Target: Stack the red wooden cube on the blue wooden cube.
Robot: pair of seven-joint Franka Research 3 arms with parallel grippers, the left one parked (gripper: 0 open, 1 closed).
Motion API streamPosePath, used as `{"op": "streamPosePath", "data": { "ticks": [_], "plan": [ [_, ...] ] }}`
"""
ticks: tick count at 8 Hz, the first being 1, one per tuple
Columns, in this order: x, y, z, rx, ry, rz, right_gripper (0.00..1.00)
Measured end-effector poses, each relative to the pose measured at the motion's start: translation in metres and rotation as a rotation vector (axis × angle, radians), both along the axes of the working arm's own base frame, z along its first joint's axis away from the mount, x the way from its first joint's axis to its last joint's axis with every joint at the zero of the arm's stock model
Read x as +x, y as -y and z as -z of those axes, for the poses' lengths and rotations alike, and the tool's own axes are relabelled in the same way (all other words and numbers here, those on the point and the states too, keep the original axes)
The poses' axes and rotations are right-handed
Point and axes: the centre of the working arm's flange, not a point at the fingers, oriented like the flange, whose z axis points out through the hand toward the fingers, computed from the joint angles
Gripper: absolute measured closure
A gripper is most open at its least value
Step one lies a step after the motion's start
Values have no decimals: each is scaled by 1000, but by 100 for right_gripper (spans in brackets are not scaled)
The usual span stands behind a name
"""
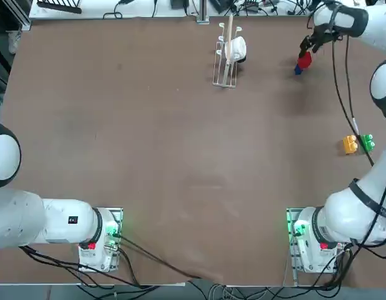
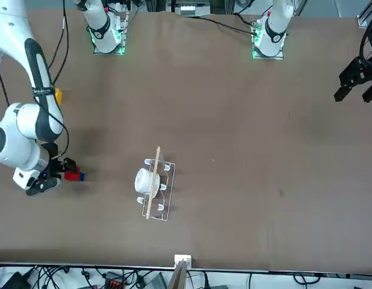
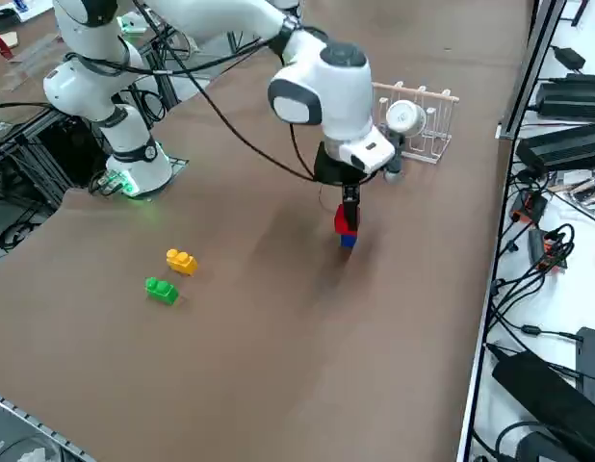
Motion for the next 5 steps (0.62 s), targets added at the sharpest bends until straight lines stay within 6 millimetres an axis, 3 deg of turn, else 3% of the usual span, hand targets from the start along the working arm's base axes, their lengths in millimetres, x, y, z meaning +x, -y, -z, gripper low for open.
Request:
{"op": "streamPosePath", "data": {
  "ticks": [2,5],
  "plan": [
    [-8,-2,-64,-5,1,8,0],
    [-37,-13,-163,-8,-23,106,0]
  ]
}}
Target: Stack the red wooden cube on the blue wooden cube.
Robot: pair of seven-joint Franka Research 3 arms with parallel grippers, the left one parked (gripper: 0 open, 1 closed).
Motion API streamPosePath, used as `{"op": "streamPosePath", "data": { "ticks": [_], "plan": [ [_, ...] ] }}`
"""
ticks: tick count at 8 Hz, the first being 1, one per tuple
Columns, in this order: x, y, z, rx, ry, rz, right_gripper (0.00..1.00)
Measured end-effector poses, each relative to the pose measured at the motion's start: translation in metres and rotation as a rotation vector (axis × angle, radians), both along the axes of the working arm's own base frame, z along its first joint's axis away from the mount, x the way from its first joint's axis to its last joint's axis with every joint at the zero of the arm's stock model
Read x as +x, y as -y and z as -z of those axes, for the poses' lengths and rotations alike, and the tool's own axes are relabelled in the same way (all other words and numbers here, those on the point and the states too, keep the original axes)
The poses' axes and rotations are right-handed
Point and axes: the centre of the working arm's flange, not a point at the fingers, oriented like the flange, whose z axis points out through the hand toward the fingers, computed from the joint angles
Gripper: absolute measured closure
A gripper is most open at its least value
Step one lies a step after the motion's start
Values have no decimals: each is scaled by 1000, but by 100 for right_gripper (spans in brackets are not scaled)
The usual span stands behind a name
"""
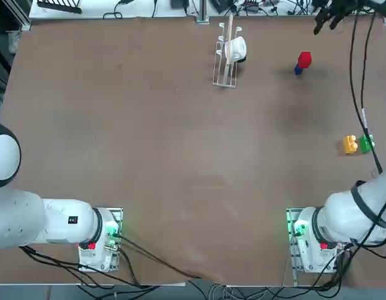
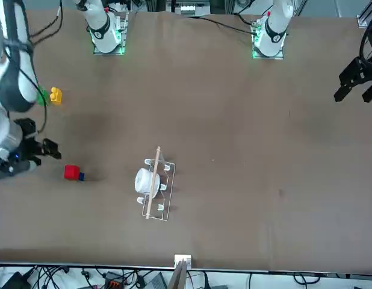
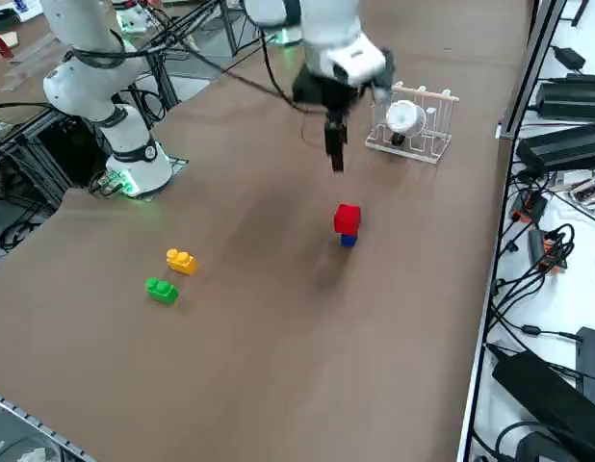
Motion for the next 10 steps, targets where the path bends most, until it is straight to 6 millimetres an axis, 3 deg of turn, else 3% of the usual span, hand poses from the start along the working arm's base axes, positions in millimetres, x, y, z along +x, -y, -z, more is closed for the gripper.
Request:
{"op": "streamPosePath", "data": {
  "ticks": [3,5,8,10],
  "plan": [
    [-22,-25,-90,16,26,124,0],
    [-36,-43,-137,21,22,178,0],
    [-44,-63,-172,29,73,206,0],
    [-48,-67,-177,26,71,234,0]
  ]
}}
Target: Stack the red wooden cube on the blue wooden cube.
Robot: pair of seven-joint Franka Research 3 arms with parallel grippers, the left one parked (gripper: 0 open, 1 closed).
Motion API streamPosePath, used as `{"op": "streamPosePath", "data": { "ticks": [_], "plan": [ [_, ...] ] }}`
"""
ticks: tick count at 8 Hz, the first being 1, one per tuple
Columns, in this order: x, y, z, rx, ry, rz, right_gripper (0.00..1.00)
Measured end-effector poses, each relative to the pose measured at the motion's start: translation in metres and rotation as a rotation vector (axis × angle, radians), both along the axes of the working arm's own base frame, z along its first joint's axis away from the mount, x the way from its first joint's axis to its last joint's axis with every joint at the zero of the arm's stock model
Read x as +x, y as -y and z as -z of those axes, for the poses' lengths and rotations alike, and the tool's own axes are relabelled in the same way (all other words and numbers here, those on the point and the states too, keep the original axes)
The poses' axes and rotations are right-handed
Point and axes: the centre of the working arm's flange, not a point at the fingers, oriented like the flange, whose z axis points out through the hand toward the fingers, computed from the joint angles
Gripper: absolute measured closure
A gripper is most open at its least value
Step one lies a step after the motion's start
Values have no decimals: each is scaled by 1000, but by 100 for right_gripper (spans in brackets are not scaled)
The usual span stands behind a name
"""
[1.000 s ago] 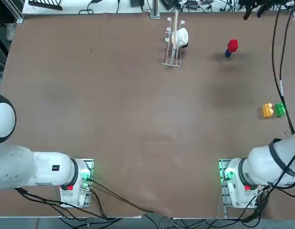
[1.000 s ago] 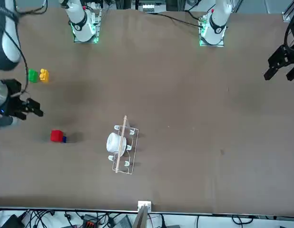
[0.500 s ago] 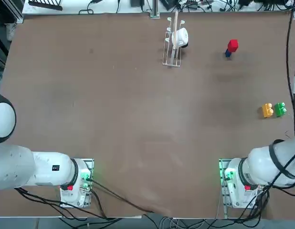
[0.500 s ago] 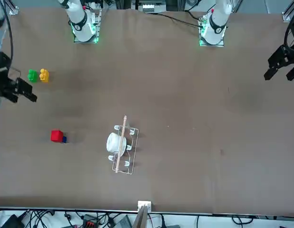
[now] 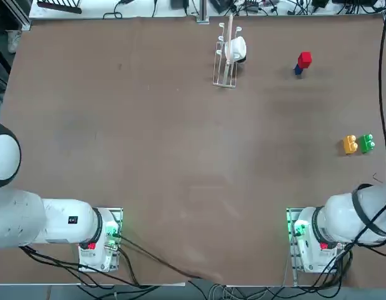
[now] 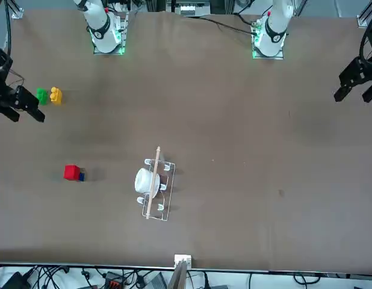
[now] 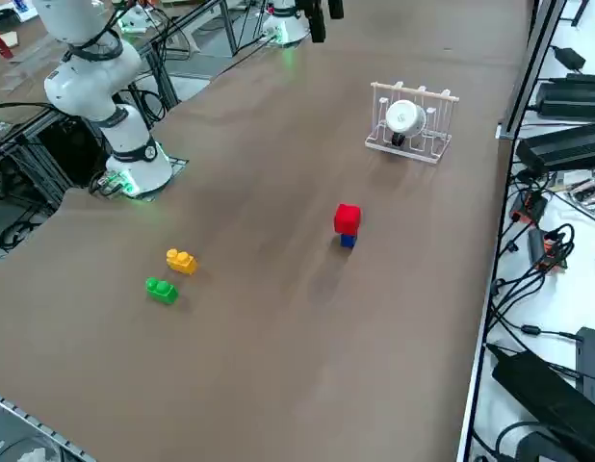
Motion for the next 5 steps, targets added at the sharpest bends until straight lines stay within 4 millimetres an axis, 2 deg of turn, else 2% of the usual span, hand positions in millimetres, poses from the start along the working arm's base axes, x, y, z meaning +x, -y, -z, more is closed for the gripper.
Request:
{"op": "streamPosePath", "data": {
  "ticks": [3,5],
  "plan": [
    [-7,25,25,-14,-92,47,0],
    [-22,22,17,-16,-114,42,0]
  ]
}}
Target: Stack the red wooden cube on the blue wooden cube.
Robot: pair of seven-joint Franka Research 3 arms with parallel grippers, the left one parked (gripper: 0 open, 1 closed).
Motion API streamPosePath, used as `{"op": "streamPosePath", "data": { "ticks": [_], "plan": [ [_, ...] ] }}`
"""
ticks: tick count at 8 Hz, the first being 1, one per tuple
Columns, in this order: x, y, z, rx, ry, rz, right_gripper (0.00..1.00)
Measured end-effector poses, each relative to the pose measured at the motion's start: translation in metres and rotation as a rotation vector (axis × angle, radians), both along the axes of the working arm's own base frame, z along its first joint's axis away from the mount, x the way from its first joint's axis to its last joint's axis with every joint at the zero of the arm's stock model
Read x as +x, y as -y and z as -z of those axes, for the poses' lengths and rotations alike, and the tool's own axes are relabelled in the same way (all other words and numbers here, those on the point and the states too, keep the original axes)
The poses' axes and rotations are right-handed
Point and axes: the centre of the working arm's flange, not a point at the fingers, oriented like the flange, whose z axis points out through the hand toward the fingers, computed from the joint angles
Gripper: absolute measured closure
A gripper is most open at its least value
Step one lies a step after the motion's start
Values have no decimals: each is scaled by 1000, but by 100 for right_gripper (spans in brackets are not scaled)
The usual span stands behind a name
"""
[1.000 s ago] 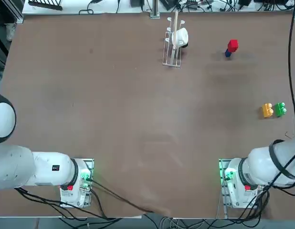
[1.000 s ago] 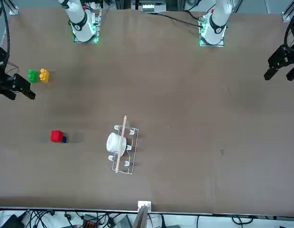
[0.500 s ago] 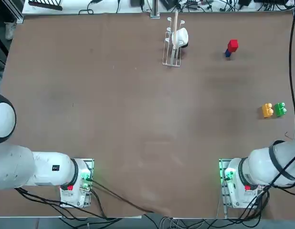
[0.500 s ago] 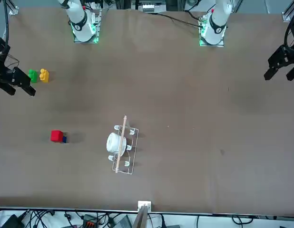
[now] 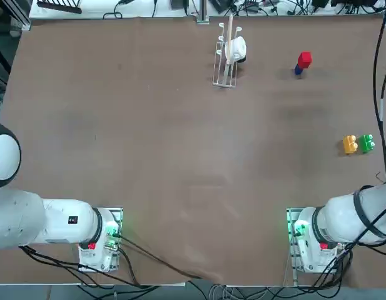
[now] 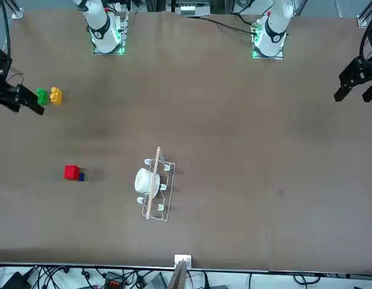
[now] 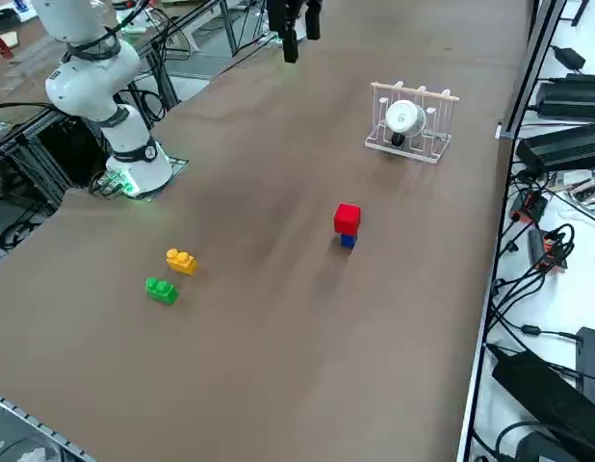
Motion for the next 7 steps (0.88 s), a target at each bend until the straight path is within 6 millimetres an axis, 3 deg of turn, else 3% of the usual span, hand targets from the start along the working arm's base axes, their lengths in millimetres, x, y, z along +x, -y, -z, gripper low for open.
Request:
{"op": "streamPosePath", "data": {
  "ticks": [7],
  "plan": [
    [-10,-1,-9,-1,4,-1,0]
  ]
}}
